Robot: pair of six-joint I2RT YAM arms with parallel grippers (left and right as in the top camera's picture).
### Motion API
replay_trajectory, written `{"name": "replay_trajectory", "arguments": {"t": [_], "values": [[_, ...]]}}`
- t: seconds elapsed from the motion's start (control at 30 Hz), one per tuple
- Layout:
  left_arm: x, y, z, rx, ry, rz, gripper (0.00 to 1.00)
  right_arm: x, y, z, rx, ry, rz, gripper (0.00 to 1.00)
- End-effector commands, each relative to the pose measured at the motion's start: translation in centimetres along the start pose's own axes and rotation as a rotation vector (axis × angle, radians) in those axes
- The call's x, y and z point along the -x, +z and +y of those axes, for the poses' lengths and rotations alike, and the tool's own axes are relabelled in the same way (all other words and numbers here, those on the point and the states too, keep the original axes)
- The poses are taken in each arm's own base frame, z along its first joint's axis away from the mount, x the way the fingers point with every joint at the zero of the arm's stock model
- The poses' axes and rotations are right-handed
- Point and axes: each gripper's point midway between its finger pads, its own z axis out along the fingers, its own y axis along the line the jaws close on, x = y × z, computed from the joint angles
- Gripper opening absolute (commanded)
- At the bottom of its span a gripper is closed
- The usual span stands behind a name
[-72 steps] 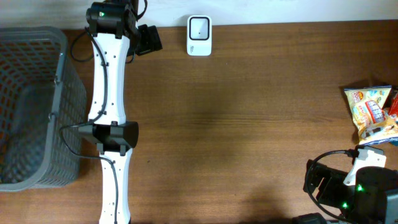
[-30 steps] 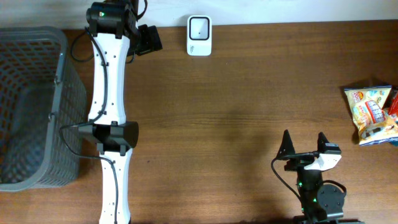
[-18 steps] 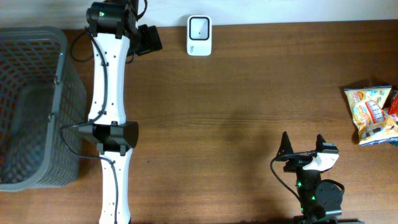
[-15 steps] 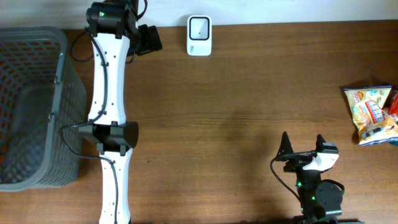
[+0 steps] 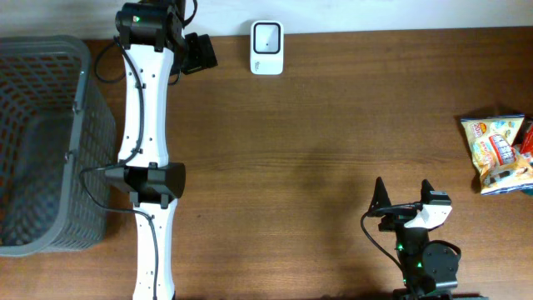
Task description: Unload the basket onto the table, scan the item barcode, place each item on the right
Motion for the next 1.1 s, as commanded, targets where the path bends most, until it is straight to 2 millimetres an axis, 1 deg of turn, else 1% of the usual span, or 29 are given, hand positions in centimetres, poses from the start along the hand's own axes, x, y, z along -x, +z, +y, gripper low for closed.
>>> {"name": "replay_trajectory", "arguments": {"t": [0.0,0.53,0.6,0.63,0.7,0.8,0.83,0.87,0.9,1.0,1.07], "values": [[0.0,0.3,0.3,0.013,0.007,0.001,0.99,-0.3,0.0,-0.1,0.0,-0.01,0.004,0.98],[0.1,0.3,0.4,0.023,0.008,-0.004,0.99,-0.3,0.0,-0.1,0.0,-0.01,0.004,0.98],[0.1,-0.1,0.1,0.007,0.01,-0.004,0.99,-0.3,0.0,-0.1,0.0,-0.01,0.004,0.98],[-0.1,-0.7,-0.5,-0.024,0.012,-0.004,0.99,-0.3,0.0,-0.1,0.0,-0.01,0.004,0.98],[-0.1,-3.0,-1.5,-0.033,0.035,-0.052,0.99,-0.3,0.0,-0.1,0.0,-0.01,0.004,0.98],[0.0,-6.8,-2.1,0.078,0.091,-0.183,0.99,-0.3,0.0,-0.1,0.0,-0.01,0.004,0.98],[-0.2,-8.3,-2.4,0.129,0.116,-0.228,0.99,-0.3,0.0,-0.1,0.0,-0.01,0.004,0.98],[-0.8,-10.4,-2.3,0.218,0.151,-0.281,0.99,-0.3,0.0,-0.1,0.0,-0.01,0.004,0.98],[-1.3,-11.5,-1.9,0.267,0.17,-0.299,0.99,-0.3,0.0,-0.1,0.0,-0.01,0.004,0.98],[-2.8,-12.7,-1.1,0.302,0.195,-0.284,0.99,-0.3,0.0,-0.1,0.0,-0.01,0.004,0.98],[-4.2,-12.1,-0.7,0.285,0.2,-0.265,0.99,-0.3,0.0,-0.1,0.0,-0.01,0.004,0.98]]}}
